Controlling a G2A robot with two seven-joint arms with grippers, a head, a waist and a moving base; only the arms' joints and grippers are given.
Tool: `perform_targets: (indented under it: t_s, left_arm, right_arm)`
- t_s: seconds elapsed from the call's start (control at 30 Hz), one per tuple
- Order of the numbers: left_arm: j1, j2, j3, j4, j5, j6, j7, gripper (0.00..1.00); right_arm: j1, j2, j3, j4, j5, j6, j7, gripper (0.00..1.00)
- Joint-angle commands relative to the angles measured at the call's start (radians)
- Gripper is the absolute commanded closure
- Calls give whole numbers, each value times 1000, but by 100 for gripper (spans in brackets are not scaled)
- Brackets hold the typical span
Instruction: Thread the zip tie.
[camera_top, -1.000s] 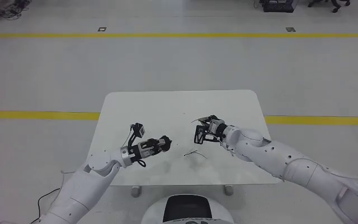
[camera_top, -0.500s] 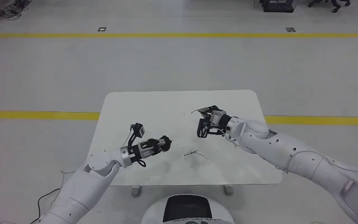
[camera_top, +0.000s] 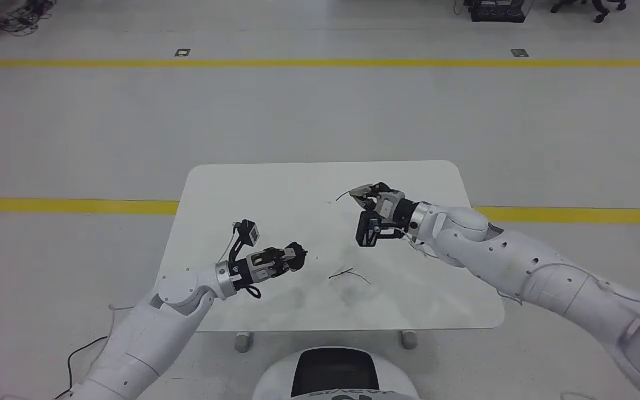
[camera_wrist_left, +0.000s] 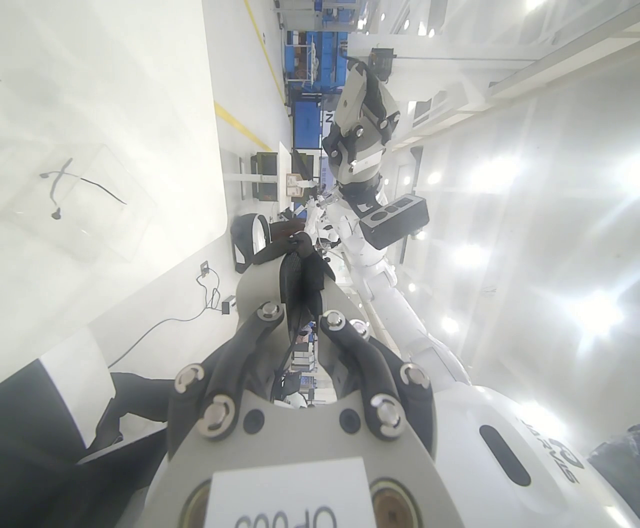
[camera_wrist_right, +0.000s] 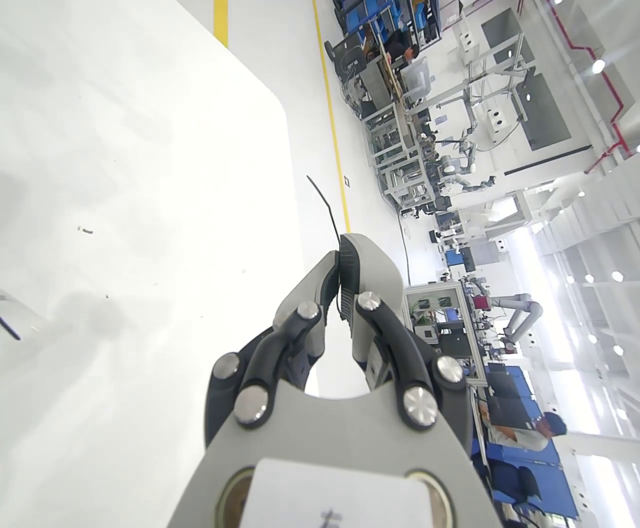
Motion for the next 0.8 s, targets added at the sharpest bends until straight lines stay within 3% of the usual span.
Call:
perform_targets:
  t_s: [0.0, 0.4, 0.77]
  left_arm:
    - [0, 0, 0, 0, 0, 0, 0, 100]
    - [0, 0, 0, 0, 0, 0, 0, 100]
    - [0, 0, 0, 0, 0, 0, 0, 100]
  right_arm:
    - [4, 1, 0, -6, 0, -9, -8, 100]
    - [38, 8, 0, -67, 0, -101, -33, 100]
    - [75, 17, 0, -178, 0, -261, 125, 100]
